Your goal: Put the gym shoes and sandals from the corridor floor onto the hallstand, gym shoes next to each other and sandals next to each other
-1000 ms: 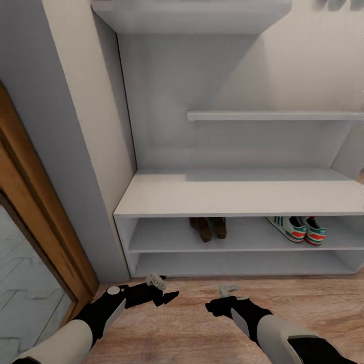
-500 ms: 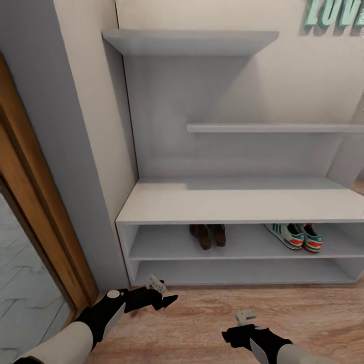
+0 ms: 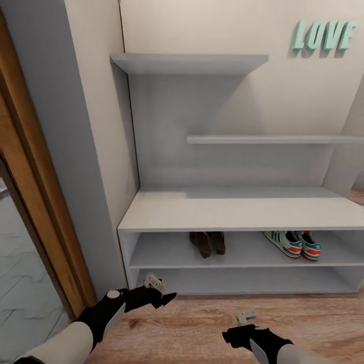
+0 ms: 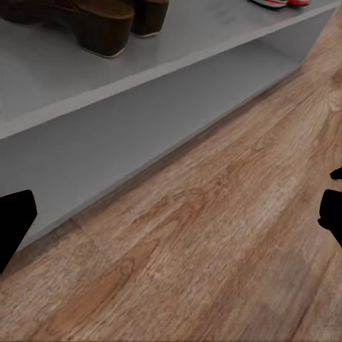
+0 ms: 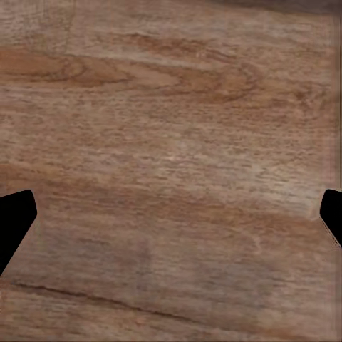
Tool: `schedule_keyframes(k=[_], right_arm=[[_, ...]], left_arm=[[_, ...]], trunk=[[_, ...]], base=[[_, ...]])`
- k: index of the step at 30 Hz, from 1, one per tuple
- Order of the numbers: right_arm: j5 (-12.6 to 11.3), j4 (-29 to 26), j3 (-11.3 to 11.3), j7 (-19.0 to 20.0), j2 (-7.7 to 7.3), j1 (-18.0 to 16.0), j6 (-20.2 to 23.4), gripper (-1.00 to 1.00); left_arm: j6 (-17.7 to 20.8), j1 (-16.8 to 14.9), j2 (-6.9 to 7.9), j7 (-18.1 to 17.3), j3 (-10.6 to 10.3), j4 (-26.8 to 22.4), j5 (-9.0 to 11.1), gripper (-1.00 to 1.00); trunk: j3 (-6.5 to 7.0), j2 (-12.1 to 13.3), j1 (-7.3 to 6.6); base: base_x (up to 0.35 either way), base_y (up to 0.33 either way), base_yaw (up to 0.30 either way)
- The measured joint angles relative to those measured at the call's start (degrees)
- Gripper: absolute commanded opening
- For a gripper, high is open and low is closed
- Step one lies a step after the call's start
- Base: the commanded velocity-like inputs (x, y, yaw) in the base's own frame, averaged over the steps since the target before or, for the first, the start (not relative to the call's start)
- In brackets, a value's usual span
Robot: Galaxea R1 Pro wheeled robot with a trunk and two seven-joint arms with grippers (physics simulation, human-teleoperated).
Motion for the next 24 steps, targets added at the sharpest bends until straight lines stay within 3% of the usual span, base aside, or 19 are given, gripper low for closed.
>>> schedule_keyframes(k=[24], right_arm=[[-0.1, 0.0, 0.0, 0.0, 0.0, 0.0, 0.0, 1.0]], left_arm=[[0.0, 0.0, -0.01, 0.0, 0.0, 0.0, 0.1, 1.0]], trunk=[[7.49, 0.3, -0.62]], base=[[0.0, 0.0, 0.0]])
